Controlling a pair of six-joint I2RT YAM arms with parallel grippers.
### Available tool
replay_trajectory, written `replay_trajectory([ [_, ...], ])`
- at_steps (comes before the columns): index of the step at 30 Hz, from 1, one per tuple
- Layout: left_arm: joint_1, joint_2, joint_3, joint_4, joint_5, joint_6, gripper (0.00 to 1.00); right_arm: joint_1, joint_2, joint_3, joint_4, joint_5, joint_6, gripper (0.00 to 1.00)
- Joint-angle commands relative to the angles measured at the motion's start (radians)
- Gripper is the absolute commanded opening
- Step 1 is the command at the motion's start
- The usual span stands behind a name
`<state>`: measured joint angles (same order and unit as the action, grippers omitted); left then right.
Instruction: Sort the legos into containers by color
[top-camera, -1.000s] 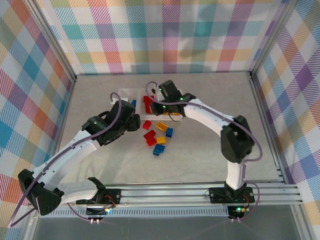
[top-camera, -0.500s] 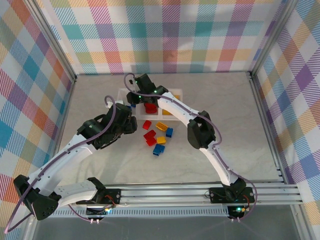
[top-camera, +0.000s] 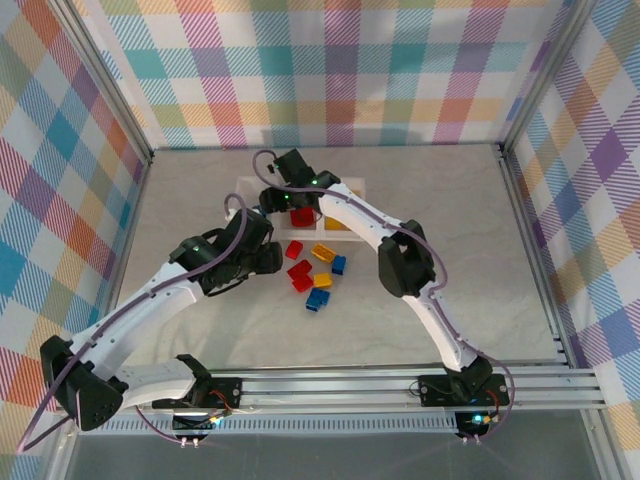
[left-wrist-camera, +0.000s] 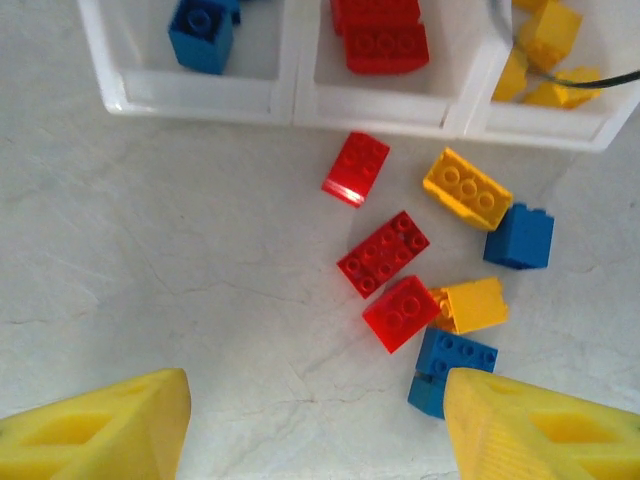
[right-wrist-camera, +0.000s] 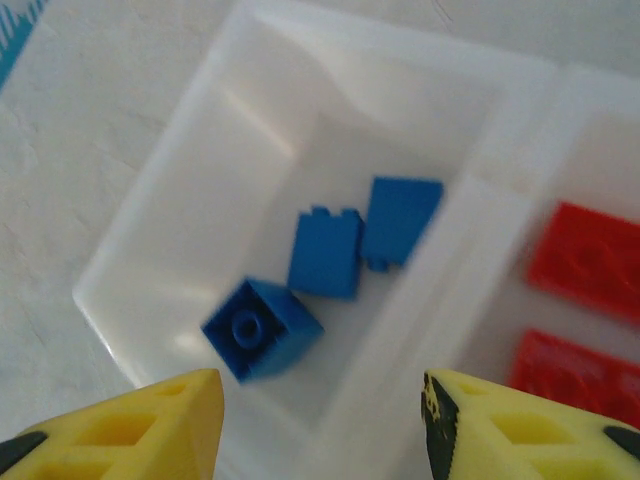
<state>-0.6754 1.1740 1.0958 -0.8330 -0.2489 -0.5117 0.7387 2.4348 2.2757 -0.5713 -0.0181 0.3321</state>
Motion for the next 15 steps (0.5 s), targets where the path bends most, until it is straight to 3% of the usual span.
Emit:
replay_trajectory([
  [1,-0.021,0.027,-0.046,0.052,0.083,0.008,0.68,-0.039,-0.243,-0.177,0.011,0.056,-0.007,0.56],
  [7,-0.13,0.129,-0.072,0.115,0.084,-0.005,0.69,-0.127,-0.587,-0.628,0.097,0.059,0.016,0.56],
  [15,-0.224,0.358,0.0,0.142,0.093,0.015,0.71,-0.181,-0.92,-1.033,0.111,0.126,0.039,0.61],
])
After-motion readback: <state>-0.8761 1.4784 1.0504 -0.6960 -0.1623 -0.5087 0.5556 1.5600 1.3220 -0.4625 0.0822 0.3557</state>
